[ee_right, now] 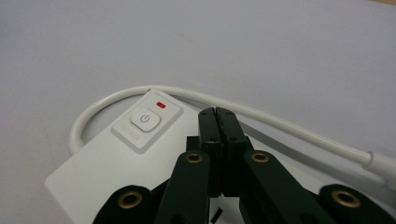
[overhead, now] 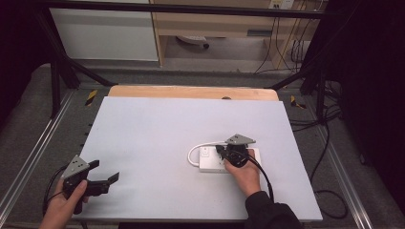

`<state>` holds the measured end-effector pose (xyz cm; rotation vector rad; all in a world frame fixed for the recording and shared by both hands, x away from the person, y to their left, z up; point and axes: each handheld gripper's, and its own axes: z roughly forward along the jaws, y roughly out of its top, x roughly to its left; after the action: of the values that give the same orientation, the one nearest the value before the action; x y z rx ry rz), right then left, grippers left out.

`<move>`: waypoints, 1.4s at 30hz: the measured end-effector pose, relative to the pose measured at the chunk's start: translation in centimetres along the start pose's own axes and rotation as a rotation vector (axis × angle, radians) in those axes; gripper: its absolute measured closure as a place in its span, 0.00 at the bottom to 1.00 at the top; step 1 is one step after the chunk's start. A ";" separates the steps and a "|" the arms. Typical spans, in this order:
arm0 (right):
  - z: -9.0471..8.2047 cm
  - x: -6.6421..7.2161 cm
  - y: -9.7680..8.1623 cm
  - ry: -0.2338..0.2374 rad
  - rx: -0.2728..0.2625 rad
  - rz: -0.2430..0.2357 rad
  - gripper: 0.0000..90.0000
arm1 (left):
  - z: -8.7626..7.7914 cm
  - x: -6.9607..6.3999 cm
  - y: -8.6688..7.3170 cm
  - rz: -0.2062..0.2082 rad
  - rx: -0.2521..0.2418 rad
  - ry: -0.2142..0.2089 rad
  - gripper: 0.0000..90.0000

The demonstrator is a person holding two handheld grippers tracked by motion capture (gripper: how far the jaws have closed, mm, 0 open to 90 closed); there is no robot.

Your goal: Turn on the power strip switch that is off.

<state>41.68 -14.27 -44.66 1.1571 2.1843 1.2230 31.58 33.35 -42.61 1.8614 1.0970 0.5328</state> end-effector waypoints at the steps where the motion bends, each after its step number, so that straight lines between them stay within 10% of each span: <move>1: 0.0 0.0 0.0 -0.001 0.001 -0.003 1.00 | 0.0 0.0 0.0 0.000 0.000 0.000 0.08; 42: -1.5 -0.5 1.3 -0.010 -0.106 0.020 0.88 | 0.0 0.1 -0.1 0.002 0.002 0.002 0.08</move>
<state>41.61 -15.10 -42.83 1.1423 2.0779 1.3220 31.58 33.42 -42.66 1.8643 1.0974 0.5343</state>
